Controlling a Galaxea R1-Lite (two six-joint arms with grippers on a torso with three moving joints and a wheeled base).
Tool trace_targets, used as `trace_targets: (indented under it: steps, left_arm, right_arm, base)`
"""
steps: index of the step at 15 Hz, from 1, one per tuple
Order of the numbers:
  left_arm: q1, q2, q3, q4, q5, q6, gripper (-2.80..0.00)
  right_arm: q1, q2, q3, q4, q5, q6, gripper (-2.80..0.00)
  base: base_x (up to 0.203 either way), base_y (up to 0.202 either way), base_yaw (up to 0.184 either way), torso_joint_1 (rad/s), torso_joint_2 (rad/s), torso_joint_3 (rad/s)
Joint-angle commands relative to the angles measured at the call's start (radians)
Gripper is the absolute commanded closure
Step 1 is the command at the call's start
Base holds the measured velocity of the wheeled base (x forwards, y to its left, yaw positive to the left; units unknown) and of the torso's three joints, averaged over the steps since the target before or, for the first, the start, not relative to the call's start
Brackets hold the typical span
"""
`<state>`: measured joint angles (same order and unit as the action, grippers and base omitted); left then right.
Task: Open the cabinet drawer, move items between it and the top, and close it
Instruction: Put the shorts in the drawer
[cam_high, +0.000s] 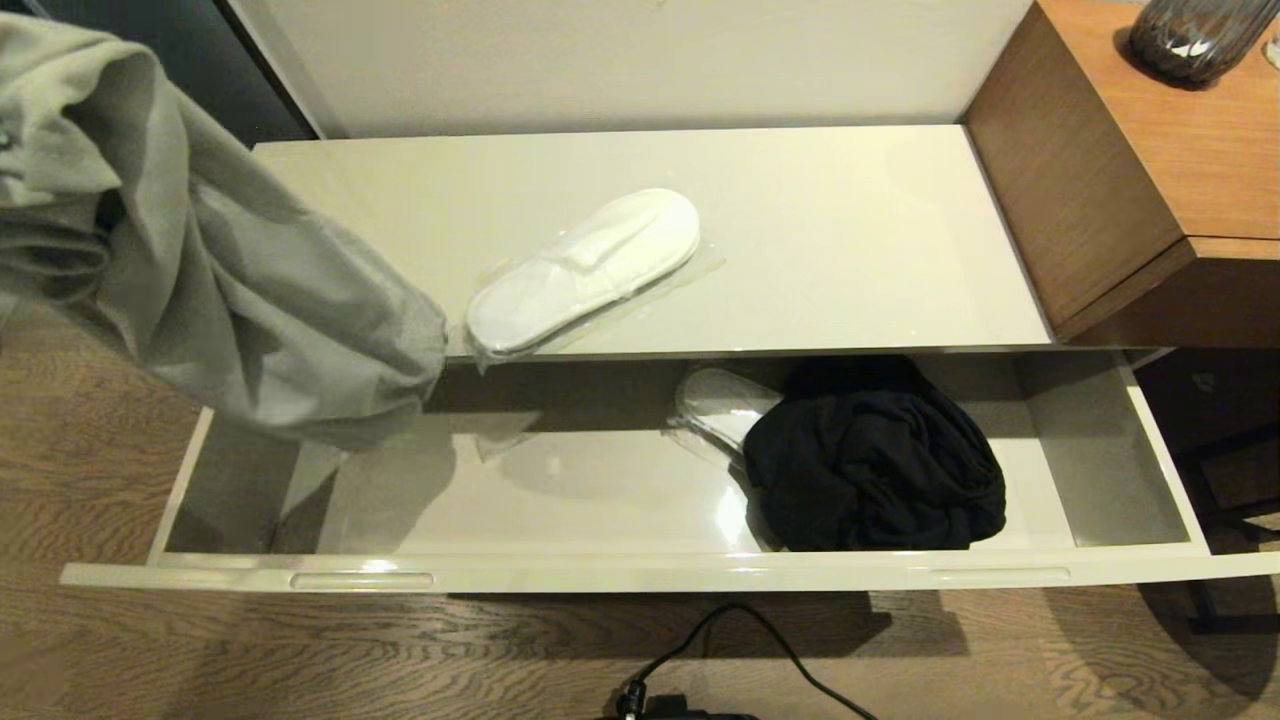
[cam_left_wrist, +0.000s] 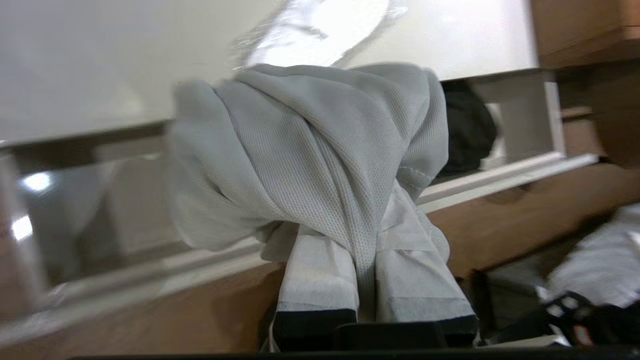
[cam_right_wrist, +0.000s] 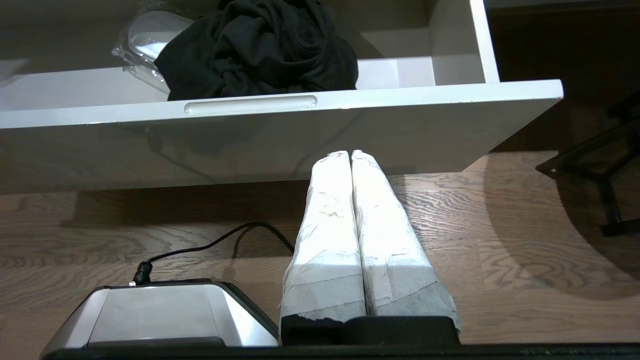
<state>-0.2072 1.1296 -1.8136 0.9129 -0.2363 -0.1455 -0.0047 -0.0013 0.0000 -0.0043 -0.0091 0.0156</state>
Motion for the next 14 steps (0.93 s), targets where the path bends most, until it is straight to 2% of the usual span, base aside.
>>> trace_targets:
  steps: [1, 4, 7, 10, 13, 14]
  left_arm:
    - [0.011, -0.067, 0.008, 0.057, 0.036, 0.001, 0.0]
    - [0.023, -0.081, 0.024, 0.078, 0.04, 0.001, 0.0]
    - [0.031, -0.088, 0.21, 0.039, 0.042, -0.004, 0.0]
    - [0.034, -0.081, 0.258, -0.01, 0.04, -0.008, 0.0]
    - [0.033, -0.036, 0.416, -0.1, 0.041, -0.007, 0.0]
    - [0.032, -0.031, 0.422, -0.111, 0.042, -0.006, 0.0]
  right_arm:
    - [0.0, 0.001, 0.003, 0.0, 0.0, -0.007, 0.0]
    - [0.0, 0.001, 0.003, 0.0, 0.0, -0.008, 0.0]
    - [0.0, 0.001, 0.003, 0.0, 0.0, -0.008, 0.0]
    - [0.0, 0.001, 0.003, 0.0, 0.0, -0.008, 0.0]
    - [0.0, 0.001, 0.003, 0.0, 0.0, -0.008, 0.0]
    - [0.0, 0.001, 0.003, 0.0, 0.0, -0.008, 0.0]
  base:
    - [0.0, 0.0, 0.0, 0.0, 0.0, 0.0]
    - [0.0, 0.0, 0.0, 0.0, 0.0, 0.0]
    - [0.0, 0.0, 0.0, 0.0, 0.0, 0.0]
    - [0.0, 0.0, 0.0, 0.0, 0.0, 0.0]
    - [0.0, 0.0, 0.0, 0.0, 0.0, 0.0]
    - [0.0, 0.0, 0.0, 0.0, 0.0, 0.0]
